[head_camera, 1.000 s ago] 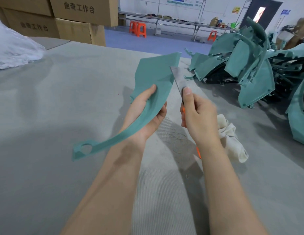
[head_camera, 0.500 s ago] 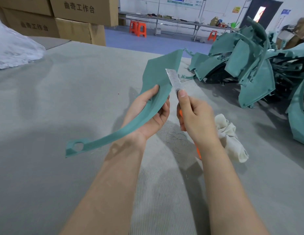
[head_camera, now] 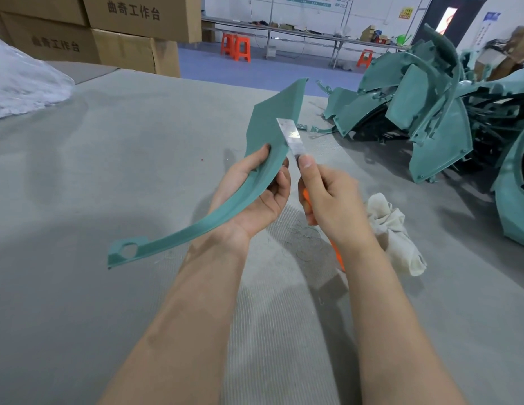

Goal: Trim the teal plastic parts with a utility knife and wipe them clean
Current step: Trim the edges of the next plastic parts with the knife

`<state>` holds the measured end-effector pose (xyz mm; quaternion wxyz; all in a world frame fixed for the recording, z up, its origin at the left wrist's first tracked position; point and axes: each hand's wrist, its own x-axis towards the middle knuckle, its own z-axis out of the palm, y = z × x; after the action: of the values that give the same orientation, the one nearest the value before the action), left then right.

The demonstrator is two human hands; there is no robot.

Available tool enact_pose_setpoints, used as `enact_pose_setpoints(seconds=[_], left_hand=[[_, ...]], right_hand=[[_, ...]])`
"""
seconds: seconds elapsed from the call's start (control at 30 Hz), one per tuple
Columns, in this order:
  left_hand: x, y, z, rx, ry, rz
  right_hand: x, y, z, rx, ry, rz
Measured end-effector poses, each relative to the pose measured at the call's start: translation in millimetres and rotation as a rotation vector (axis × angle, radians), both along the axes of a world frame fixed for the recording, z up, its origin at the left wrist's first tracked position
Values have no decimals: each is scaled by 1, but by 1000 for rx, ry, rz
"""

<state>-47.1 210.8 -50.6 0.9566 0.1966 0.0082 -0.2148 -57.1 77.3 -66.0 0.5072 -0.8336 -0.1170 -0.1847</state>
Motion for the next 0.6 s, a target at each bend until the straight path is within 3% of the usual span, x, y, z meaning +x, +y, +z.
enact_pose_setpoints(seconds=[0.6], left_hand=[[-1, 0, -1, -38, 40, 26]], right_hand=[[1, -2, 0, 33, 20, 86]])
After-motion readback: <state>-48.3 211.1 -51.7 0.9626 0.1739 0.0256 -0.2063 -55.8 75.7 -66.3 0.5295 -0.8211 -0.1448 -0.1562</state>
